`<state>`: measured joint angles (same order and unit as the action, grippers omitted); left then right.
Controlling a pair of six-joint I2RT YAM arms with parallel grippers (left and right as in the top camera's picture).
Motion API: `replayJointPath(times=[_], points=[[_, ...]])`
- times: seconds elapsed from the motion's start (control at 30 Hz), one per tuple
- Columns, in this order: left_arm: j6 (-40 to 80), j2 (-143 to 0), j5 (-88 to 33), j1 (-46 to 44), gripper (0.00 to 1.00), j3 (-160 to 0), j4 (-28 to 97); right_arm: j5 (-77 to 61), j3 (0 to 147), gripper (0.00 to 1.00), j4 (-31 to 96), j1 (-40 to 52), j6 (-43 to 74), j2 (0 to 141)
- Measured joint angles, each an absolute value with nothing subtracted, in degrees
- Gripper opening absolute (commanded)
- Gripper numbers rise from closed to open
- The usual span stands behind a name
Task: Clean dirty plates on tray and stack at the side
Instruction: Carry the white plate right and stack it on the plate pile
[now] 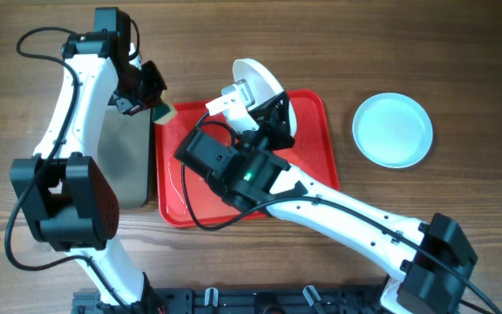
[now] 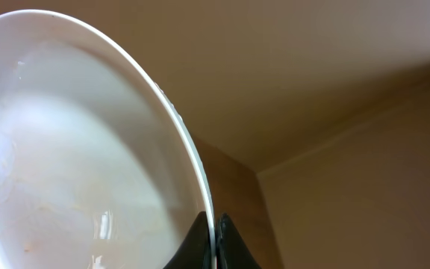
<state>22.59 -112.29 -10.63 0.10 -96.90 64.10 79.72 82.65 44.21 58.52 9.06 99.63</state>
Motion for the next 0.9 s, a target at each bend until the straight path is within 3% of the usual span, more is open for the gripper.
replayJointPath(times=[0.13, 0.27, 0.37, 0.53, 0.6, 0.77, 0.9], points=[[22.6, -112.3, -10.6, 0.1, 0.04, -96.9, 64.1, 72.9, 82.7, 0.04, 44.3, 58.5, 9.1, 99.6], [22.6, -112.3, -10.6, 0.1, 0.04, -96.9, 64.1, 44.2, 82.7, 0.04, 46.5, 55.2, 9.4, 99.6], [22.6, -112.3, -10.6, 0.1, 0.04, -96.9, 64.1, 22.8, 82.7, 0.04, 46.6, 46.2, 10.4, 99.6], [22.6, -112.3, -10.6, 0.1, 0.04, -96.9, 64.1, -5.0, 82.7, 0.04, 46.8, 22.3, 10.2, 99.2], [22.6, -112.3, -10.6, 0.1, 0.04, -96.9, 64.1, -10.7, 82.7, 0.04, 48.6, 10.5, 10.2, 99.0], [22.6, -112.3, -10.7, 0.1, 0.04, -96.9, 64.1, -12.6, 80.3, 0.04, 48.8, -7.9, 11.0, 98.8], [22.6, -112.3, -10.7, 0.1, 0.04, -96.9, 64.1, -11.0, 73.9, 0.04, 45.8, -18.1, 13.7, 98.7]])
